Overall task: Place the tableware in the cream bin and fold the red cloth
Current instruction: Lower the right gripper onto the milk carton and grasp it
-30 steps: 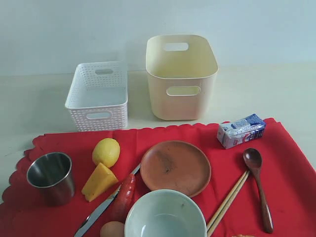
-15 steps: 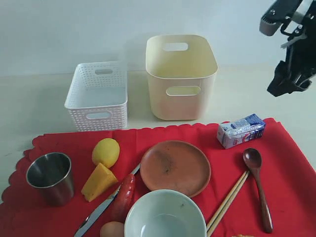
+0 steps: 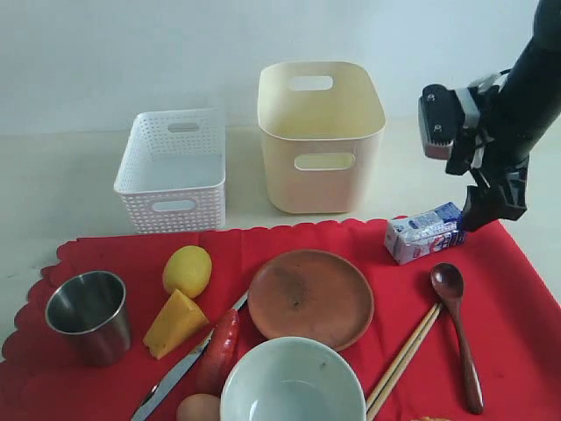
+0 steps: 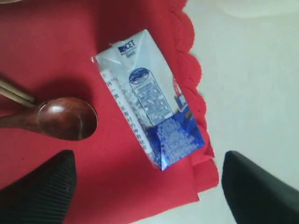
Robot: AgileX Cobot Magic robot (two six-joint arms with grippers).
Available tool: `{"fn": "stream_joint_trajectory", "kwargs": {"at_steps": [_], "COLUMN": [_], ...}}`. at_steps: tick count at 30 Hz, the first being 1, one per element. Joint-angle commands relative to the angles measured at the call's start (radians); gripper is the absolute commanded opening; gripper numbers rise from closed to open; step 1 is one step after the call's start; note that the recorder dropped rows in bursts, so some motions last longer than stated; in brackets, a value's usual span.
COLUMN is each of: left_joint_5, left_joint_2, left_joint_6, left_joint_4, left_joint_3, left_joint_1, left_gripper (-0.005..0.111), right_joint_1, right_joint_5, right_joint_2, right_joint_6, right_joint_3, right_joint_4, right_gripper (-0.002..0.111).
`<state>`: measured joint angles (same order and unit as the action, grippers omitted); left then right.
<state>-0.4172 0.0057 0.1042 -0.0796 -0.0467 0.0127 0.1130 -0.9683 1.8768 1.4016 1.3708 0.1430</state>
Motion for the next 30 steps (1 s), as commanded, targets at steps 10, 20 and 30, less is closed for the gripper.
{"fn": "stream_joint_trajectory", "kwargs": {"at_steps": [10,20,30], "left_joint_5": [0.009,0.009,0.009], "left_joint_2": [-0.006,-0.006,-0.006], "left_joint_6": [-0.005,-0.005,-0.005], "left_joint_4": [0.000,0.000,0.000], "left_joint_3": [0.003,0.003,0.003], "left_joint_1": [-0.003,-0.003,-0.003], "left_gripper": [0.000,0.000,0.000], "right_joint_1": [0.131,0.131,0.131], "right_joint_5": [0.021,0.040,0.069], "right_joint_2": [0.179,0.253,0.151], "right_joint_6": [0.060,-0.002,0.014], "right_joint_3": [0.089,0.102,0.102], "right_joint_4": [-0.079,-0.143,-0.014], "right_gripper": [0.081,0.056,0.000]}}
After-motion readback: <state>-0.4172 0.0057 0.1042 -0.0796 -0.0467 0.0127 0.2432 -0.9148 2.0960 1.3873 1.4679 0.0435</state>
